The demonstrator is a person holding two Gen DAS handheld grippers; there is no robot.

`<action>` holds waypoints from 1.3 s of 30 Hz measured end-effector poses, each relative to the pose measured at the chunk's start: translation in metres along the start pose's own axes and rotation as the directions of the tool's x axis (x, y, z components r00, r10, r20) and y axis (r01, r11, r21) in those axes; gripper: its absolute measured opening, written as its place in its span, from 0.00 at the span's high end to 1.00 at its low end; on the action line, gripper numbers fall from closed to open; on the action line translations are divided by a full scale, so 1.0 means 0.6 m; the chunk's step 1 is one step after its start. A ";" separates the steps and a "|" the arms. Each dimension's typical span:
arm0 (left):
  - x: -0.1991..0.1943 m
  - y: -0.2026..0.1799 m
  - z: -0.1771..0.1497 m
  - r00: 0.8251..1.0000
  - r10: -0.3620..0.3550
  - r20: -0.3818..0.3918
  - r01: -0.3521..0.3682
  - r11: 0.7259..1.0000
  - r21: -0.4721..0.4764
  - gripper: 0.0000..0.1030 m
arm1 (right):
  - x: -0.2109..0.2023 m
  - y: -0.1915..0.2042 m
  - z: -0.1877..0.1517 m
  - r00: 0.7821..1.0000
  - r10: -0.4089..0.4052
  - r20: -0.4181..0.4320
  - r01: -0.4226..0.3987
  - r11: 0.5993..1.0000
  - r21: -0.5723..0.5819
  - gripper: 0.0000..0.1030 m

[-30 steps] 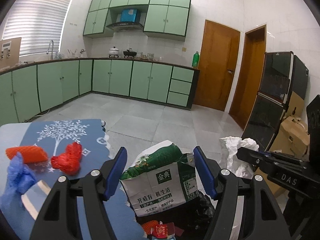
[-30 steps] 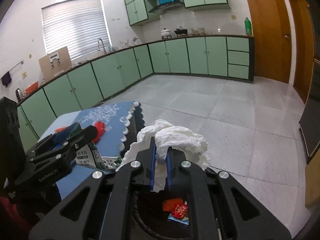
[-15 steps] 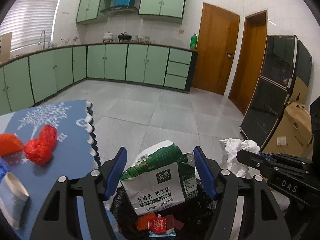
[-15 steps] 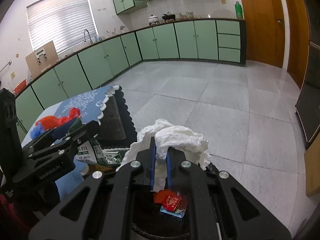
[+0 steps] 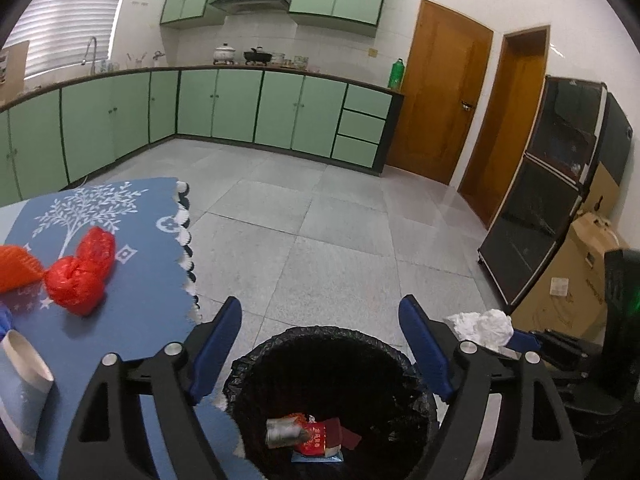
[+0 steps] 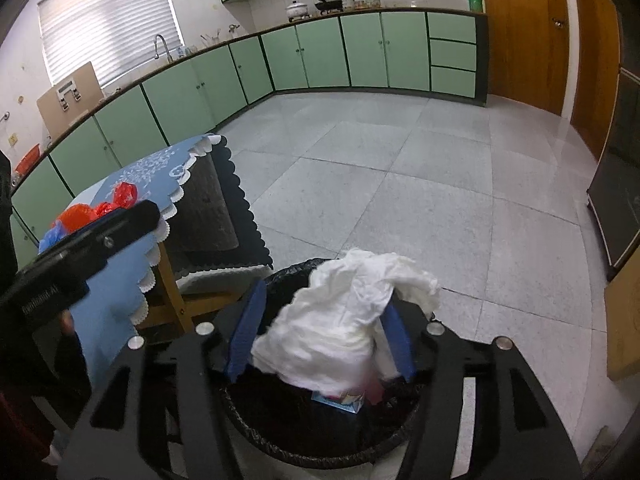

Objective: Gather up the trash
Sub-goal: 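Open the left gripper then the right gripper to drop both into the bin, then move both open grippers back over the remaining trash on the table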

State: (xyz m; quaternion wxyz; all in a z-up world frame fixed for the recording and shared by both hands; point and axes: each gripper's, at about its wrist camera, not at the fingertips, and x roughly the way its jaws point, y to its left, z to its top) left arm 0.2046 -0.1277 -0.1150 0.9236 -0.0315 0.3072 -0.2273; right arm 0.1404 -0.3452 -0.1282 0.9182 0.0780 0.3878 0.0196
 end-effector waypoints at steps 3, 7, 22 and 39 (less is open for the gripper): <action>-0.014 0.004 0.005 1.000 0.011 0.015 -0.011 1.000 -0.008 0.21 | -0.005 0.009 -0.002 1.000 0.021 -0.010 -0.021 1.000 -0.016 0.32; -0.041 0.015 0.012 0.999 0.032 0.044 -0.031 0.999 -0.021 0.21 | 0.009 0.022 -0.010 0.996 0.036 -0.084 -0.039 0.999 -0.037 0.31; -0.094 0.059 0.009 0.991 0.106 0.081 -0.103 0.994 -0.043 0.21 | -0.029 0.062 -0.001 0.997 0.054 -0.050 -0.057 0.996 -0.071 0.32; -0.236 0.237 -0.041 0.930 0.357 0.088 -0.348 0.931 -0.110 0.21 | -0.036 0.229 0.034 0.978 0.204 0.052 -0.197 0.974 -0.116 0.32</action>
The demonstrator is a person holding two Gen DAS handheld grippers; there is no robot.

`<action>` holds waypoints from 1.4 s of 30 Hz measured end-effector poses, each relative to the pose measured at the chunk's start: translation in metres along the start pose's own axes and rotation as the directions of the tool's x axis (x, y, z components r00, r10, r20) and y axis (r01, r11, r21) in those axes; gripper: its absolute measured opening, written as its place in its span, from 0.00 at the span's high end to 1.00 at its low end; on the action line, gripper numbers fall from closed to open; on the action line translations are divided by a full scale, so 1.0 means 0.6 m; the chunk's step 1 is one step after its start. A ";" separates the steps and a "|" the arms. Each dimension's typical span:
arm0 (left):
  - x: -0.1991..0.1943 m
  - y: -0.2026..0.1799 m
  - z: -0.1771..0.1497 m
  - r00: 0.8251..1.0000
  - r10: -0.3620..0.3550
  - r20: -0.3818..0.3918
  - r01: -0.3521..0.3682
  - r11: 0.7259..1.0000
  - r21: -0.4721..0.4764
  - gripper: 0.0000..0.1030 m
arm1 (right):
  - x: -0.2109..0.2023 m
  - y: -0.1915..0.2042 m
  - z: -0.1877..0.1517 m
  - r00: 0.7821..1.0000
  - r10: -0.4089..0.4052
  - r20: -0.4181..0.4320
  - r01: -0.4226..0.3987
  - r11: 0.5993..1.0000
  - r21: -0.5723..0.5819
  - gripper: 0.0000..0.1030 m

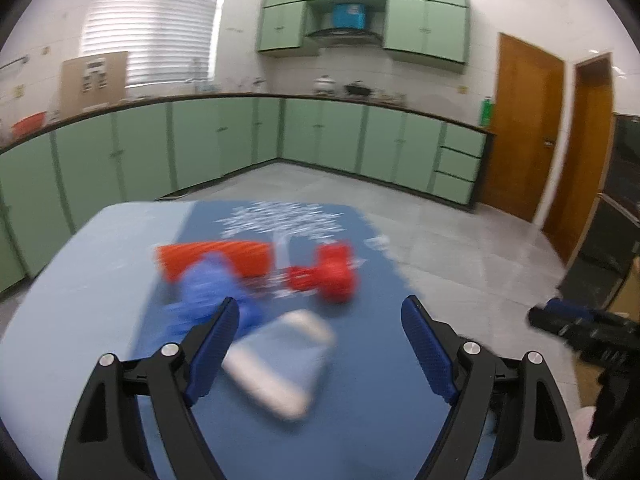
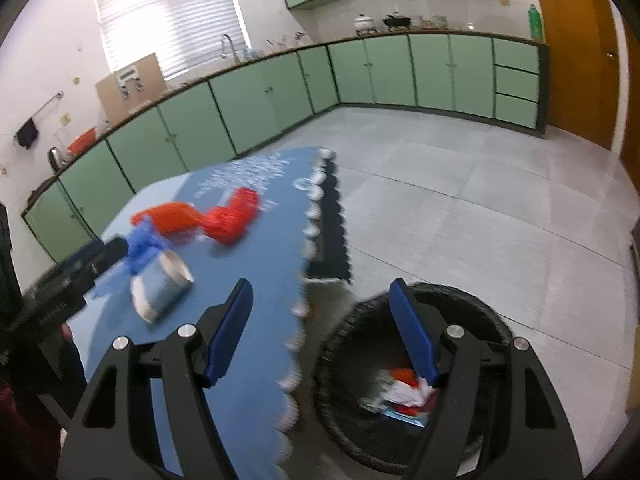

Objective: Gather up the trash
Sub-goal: 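Move both open grippers back over the remaining trash on the table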

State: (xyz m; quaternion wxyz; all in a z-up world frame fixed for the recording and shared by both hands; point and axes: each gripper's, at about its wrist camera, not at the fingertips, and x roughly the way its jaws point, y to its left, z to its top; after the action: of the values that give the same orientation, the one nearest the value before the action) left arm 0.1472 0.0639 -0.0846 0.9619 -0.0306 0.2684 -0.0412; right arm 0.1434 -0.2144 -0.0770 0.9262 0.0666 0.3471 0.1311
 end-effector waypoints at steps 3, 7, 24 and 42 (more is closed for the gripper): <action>-0.003 0.058 -0.021 0.997 0.073 -0.024 -0.074 0.997 -0.013 0.21 | 0.019 0.049 0.004 1.000 0.017 0.026 -0.017 1.000 -0.019 0.32; -0.006 0.127 -0.043 0.988 0.145 -0.059 -0.147 0.988 -0.042 0.21 | 0.046 0.118 0.005 0.997 0.049 0.057 -0.045 0.997 -0.059 0.25; -0.011 0.230 -0.072 0.972 0.210 -0.104 -0.220 0.971 -0.092 0.21 | 0.162 0.277 -0.029 0.990 0.122 -0.063 -0.134 0.964 -0.230 0.09; 0.004 0.232 -0.073 0.969 0.212 -0.128 -0.226 0.968 -0.109 0.21 | 0.228 0.289 -0.035 0.984 0.077 -0.160 -0.123 0.946 -0.299 0.09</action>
State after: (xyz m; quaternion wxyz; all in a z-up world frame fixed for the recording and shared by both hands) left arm 0.1353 0.2007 -0.1346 0.9397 -0.0573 0.3274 0.0804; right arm 0.1946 -0.0082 -0.1411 0.8895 -0.0709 0.3855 0.2350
